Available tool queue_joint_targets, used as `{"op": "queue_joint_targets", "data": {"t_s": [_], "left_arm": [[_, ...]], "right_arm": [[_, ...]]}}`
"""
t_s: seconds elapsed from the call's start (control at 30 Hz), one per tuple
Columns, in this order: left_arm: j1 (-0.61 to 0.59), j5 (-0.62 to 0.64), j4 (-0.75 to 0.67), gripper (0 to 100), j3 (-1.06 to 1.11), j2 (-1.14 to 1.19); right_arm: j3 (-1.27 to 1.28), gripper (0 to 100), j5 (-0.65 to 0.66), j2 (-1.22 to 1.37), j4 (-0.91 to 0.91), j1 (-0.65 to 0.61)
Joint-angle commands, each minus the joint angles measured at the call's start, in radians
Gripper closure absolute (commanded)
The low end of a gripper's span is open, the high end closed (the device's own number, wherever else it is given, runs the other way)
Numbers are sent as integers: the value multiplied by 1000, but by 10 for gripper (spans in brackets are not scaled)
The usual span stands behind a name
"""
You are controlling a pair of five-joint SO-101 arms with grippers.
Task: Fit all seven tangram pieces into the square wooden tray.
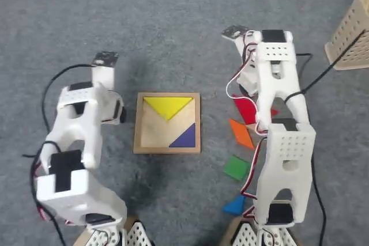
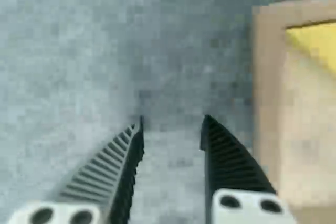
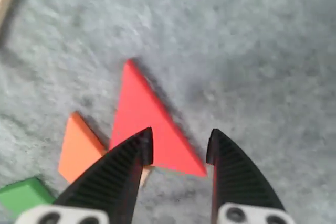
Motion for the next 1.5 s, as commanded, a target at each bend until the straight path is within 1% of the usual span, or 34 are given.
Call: {"op": "queue_joint_targets", "data": {"t_s": [0.0, 0.2, 0.27, 0.33, 0.43, 0.53, 0.63, 0.77, 0.87, 1.0, 1.2, 1.47], "left_arm": [[121, 11, 41, 825, -21, 3], [249, 14, 66, 825, -24, 3], [264, 18, 68, 825, -39, -2], [232, 29, 72, 825, -59, -28], [130, 54, 101, 825, -71, -127], [29, 6, 140, 823, -30, -262], [-69, -55, 126, 823, 58, -362], [-172, -74, -8, 822, 205, -413], [-190, -72, -127, 822, 311, -413], [-195, -72, -272, 822, 427, -414], [-196, -72, -272, 822, 417, -413], [-196, -72, -272, 822, 417, -413]], "right_arm": [[-14, 836, 60, -94, -10, 56], [-9, 836, 176, -85, 42, 93], [12, 836, 209, -90, 48, 82], [41, 836, 229, -99, 48, 59], [120, 836, 247, -147, 45, 31], [261, 836, 290, -229, 4, 5], [450, 836, 319, -315, -137, 8], [684, 834, 327, -375, -349, 2], [772, 834, 324, -375, -432, -4], [821, 836, 285, -386, -446, 8], [922, 836, 322, -400, -446, 16], [1114, 836, 374, -607, -455, -22]]}}
